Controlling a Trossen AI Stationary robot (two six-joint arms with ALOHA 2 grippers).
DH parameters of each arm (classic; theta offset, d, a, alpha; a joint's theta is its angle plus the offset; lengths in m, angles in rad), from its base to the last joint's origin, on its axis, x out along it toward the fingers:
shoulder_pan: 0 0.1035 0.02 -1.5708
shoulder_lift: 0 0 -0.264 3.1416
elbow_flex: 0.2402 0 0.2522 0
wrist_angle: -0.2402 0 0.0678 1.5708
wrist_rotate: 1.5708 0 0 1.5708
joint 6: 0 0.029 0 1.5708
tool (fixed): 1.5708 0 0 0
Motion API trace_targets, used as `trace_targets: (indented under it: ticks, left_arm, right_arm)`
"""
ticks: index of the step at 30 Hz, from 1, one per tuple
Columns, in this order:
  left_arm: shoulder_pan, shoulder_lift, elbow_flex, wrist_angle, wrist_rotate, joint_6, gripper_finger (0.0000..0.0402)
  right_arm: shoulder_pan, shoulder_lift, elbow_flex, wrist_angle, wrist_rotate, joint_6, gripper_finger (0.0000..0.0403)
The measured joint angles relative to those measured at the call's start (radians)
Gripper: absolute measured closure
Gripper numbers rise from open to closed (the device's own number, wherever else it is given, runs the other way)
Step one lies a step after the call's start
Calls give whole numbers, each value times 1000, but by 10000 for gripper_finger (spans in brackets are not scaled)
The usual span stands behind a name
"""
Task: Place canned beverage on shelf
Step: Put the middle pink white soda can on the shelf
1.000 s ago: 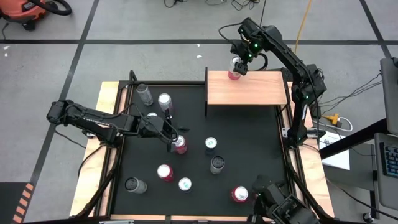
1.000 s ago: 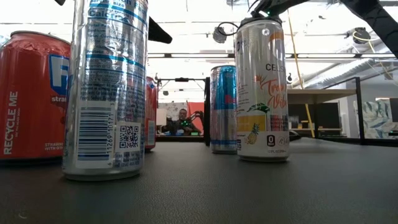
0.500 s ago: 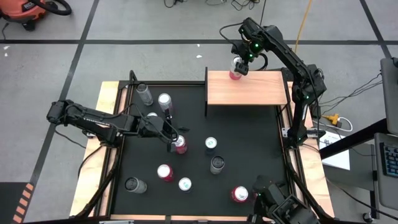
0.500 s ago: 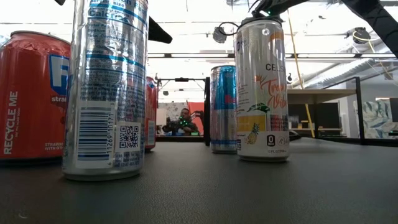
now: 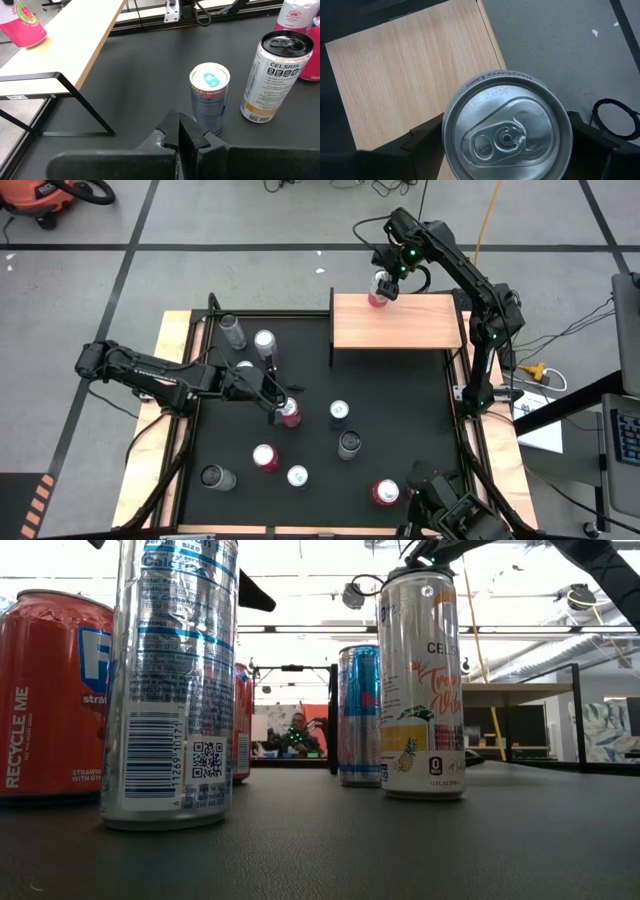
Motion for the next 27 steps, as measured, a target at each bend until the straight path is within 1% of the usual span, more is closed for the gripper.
trace_targets:
  ticks: [6, 10, 27]
  left_arm:
    - [0, 0, 0, -1, 1, -16, 402]
    - [0, 0, 0, -2, 27, -19, 402]
    - [0, 0, 0, -4, 31, -22, 402]
  right_arm:
    - [0, 0, 0, 0, 0, -9, 94]
    - [0, 0, 0, -5, -1, -10, 94]
    - [0, 0, 0, -5, -5, -14, 94]
